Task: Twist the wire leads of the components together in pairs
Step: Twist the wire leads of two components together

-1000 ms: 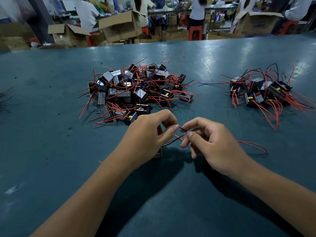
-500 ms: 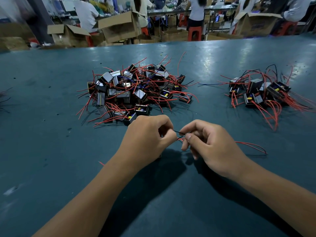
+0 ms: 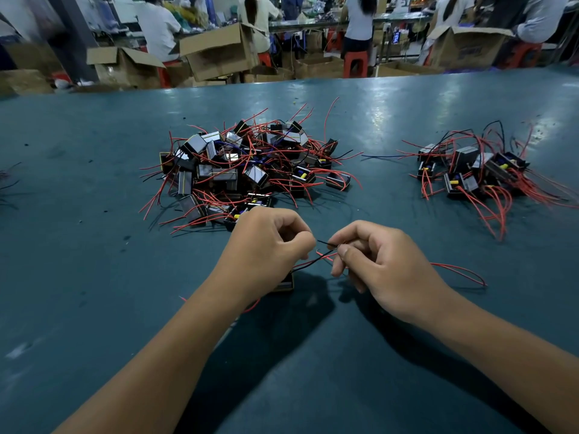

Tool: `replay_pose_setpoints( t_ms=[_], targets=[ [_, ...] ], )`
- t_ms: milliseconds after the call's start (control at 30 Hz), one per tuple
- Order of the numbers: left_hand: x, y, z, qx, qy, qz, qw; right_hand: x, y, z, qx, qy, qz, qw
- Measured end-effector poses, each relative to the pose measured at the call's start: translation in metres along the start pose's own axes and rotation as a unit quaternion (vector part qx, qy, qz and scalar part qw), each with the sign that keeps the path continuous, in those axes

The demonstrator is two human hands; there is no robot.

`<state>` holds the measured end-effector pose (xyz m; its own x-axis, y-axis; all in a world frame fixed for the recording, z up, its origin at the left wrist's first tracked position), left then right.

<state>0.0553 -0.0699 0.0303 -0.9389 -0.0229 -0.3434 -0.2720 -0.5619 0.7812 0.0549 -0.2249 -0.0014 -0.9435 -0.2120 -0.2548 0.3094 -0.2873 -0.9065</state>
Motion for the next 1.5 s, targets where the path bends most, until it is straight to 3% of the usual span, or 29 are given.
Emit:
replay_pose_setpoints(
  t_ms=[300, 367, 467, 600, 833, 1067, 1500],
  targets=[
    [-0.008, -0.001, 0.019, 0.027, 0.04, -0.001, 0.999, -0.002, 0.008, 0.008, -0.01, 0.035, -0.042, 0.998],
    [-0.005, 0.002, 0.012, 0.048, -0.012, -0.014, 0.999, -0.003, 0.012, 0.011, -0.02, 0.05, -0.058, 0.997],
    [0.004, 0.004, -0.01, -0.016, -0.093, -0.044, 0.995, -0.003, 0.014, 0.009, -0.018, 0.057, -0.066, 0.996],
    [0.004, 0.0, -0.021, -0.067, -0.114, -0.068, 0.989, -0.004, 0.015, 0.013, -0.026, 0.08, -0.07, 0.994],
    [0.0, -0.004, -0.013, -0.007, -0.051, -0.049, 0.997, -0.004, 0.016, 0.013, -0.058, 0.095, -0.083, 0.99],
    [0.001, -0.007, -0.017, 0.031, -0.046, -0.026, 0.998, -0.002, 0.008, 0.012, -0.054, 0.097, -0.049, 0.993],
    [0.006, 0.0, -0.02, 0.037, -0.037, -0.03, 0.998, -0.001, 0.003, 0.006, -0.087, 0.076, -0.08, 0.99]
  ],
)
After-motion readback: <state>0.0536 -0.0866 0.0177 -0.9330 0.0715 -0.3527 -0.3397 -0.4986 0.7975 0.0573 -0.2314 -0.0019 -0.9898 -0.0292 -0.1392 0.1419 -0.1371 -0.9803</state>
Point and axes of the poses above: each hand's wrist, its own x-axis away from the middle knuckle, its own z-axis out of the back of the hand, y = z × x, the point moved 9 cm from there along -x, towards the middle knuckle, and after that the axes turned 8 degrees about y, right-handed, at the moved point
